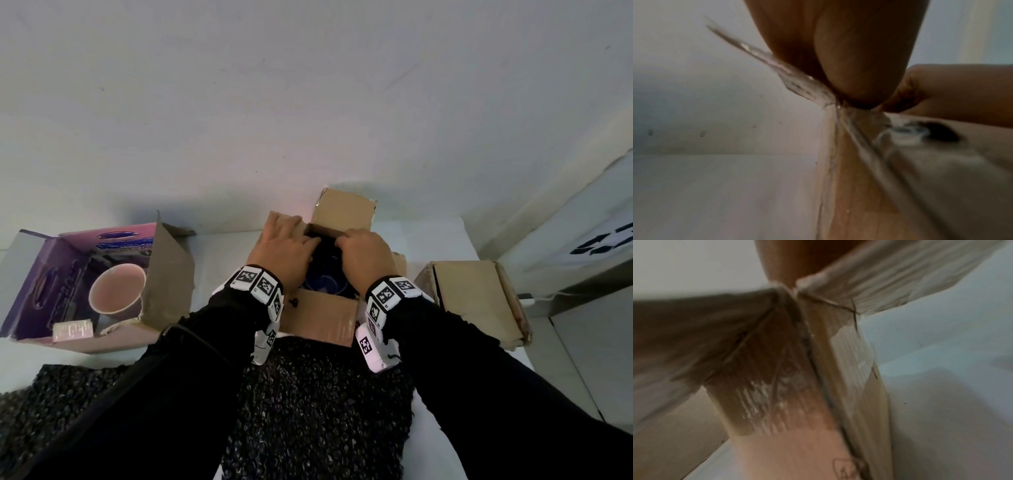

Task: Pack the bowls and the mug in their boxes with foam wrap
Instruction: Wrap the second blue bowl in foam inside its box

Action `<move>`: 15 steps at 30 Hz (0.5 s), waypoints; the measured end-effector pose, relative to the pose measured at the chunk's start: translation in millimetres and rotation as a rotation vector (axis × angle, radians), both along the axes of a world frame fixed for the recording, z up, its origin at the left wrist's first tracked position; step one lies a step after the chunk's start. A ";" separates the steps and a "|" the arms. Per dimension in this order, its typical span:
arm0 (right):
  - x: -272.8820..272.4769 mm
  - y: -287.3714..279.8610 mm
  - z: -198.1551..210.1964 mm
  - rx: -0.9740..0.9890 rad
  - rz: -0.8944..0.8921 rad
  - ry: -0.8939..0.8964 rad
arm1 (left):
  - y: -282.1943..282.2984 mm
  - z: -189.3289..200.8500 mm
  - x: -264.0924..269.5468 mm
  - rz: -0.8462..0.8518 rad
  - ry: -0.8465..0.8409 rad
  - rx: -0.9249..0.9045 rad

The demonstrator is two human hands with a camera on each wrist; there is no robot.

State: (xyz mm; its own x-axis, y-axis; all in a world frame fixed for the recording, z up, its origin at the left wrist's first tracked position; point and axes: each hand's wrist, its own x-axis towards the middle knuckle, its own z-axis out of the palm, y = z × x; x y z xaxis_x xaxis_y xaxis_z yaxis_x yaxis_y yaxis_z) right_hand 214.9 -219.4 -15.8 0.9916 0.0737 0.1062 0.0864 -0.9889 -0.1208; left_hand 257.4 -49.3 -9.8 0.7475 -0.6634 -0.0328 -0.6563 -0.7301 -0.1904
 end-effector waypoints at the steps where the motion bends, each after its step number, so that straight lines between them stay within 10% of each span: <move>1: -0.1 0.5 -0.4 -0.045 0.005 -0.006 | -0.9 -1.5 -0.3 0.004 0.001 0.033; 15: -9.4 -8.3 0.1 0.076 -0.011 -0.147 | -6.7 2.8 -5.8 0.127 -0.169 -0.152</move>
